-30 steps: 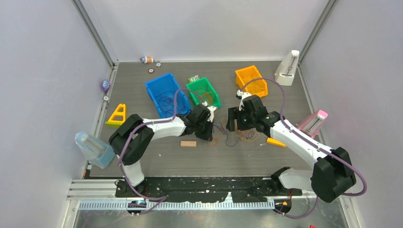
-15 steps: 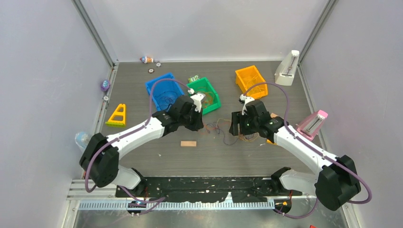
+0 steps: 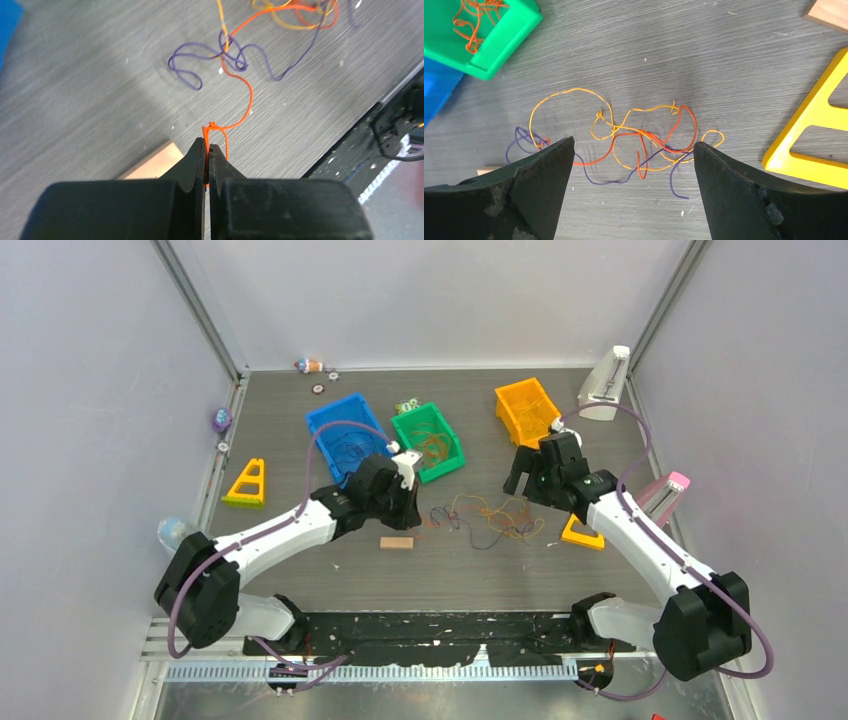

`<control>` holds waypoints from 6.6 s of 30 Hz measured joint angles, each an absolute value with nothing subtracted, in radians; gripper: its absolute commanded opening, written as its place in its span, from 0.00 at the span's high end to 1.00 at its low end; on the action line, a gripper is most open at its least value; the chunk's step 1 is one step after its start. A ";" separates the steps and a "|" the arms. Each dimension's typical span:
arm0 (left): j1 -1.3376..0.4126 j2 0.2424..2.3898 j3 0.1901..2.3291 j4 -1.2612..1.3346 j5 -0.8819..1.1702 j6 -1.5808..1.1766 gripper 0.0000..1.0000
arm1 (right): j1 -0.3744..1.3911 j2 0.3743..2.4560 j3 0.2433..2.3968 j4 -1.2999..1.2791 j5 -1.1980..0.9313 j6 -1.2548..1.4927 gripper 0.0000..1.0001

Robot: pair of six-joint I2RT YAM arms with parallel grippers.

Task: Untangle the cables
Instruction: Untie the cable.

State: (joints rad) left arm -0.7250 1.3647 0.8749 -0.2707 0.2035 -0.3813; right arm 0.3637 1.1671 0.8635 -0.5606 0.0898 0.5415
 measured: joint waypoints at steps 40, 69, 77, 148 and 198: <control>-0.599 0.771 0.567 -0.461 -0.128 -0.475 1.00 | 0.347 1.156 0.789 -0.384 0.407 0.624 0.88; -0.508 0.193 0.770 -0.846 -0.608 -0.484 1.00 | 0.120 1.021 1.200 -0.573 0.513 0.633 0.94; -0.508 0.261 0.746 -0.781 -0.442 -0.404 1.00 | 0.120 1.008 1.161 -0.558 0.316 0.572 0.90; -0.508 0.422 0.756 -0.777 -0.149 -0.137 1.00 | 0.409 1.255 0.975 -0.630 0.780 0.825 0.95; -0.948 1.243 0.691 0.270 0.074 -0.126 0.01 | 0.408 0.877 1.343 -0.476 -0.133 0.386 0.95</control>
State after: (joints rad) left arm -0.9482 1.2427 0.6907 0.2699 0.0738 -0.1261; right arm 0.4084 0.8768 1.3430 -0.4755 -0.1333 0.3862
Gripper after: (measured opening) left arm 0.994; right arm 0.061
